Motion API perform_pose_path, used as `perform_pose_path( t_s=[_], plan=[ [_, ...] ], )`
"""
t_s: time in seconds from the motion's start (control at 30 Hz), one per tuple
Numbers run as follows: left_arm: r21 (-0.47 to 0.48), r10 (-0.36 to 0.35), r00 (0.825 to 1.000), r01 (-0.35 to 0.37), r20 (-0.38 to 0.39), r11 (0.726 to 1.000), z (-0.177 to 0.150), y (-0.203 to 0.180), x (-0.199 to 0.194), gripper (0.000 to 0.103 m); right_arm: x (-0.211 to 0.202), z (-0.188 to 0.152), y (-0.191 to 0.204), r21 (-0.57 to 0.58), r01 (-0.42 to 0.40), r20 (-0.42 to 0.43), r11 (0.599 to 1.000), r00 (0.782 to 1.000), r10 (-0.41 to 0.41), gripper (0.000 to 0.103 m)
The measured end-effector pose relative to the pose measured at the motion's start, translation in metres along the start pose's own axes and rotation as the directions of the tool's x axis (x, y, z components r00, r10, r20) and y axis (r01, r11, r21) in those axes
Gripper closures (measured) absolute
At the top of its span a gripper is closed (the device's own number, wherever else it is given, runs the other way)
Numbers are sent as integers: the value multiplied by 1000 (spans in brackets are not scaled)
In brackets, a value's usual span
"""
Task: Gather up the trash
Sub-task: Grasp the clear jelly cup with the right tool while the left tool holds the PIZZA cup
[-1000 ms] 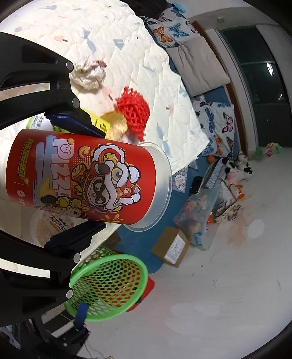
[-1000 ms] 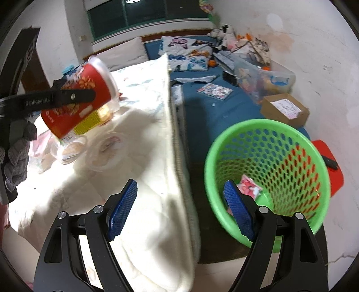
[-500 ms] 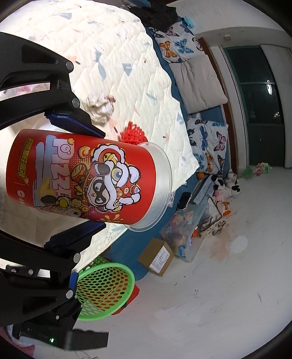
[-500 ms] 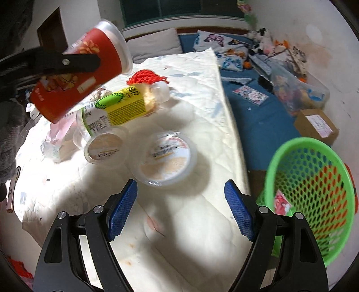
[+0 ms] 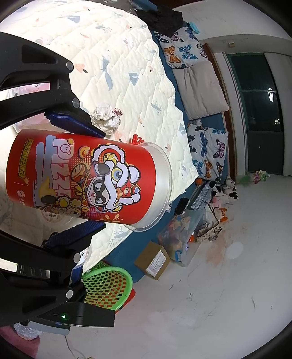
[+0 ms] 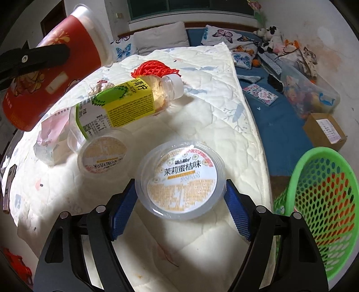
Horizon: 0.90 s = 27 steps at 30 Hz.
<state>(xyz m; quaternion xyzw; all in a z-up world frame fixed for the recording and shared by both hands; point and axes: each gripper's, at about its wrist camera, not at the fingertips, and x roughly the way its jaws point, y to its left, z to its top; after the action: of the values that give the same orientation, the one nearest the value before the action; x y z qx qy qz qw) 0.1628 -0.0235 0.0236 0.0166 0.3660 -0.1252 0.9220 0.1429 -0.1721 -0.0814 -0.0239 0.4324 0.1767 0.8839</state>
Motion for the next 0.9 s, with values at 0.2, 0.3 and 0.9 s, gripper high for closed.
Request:
perform_pose_path(
  t_s=[0.2, 0.3, 0.9],
  plan=[
    [5, 0, 1000, 0, -2, 1000, 0, 0, 1, 33, -1, 2, -1, 7, -8, 6, 1000, 1000, 8, 39],
    [5, -4, 1000, 4, -2, 1000, 0, -1, 1, 33, -5, 1, 0, 9, -12, 13, 1000, 1000, 12, 40],
    [65, -75, 997, 75, -6, 995, 5, -46, 12, 33, -60, -20, -36, 94, 42, 89, 995, 995, -51, 41]
  ],
)
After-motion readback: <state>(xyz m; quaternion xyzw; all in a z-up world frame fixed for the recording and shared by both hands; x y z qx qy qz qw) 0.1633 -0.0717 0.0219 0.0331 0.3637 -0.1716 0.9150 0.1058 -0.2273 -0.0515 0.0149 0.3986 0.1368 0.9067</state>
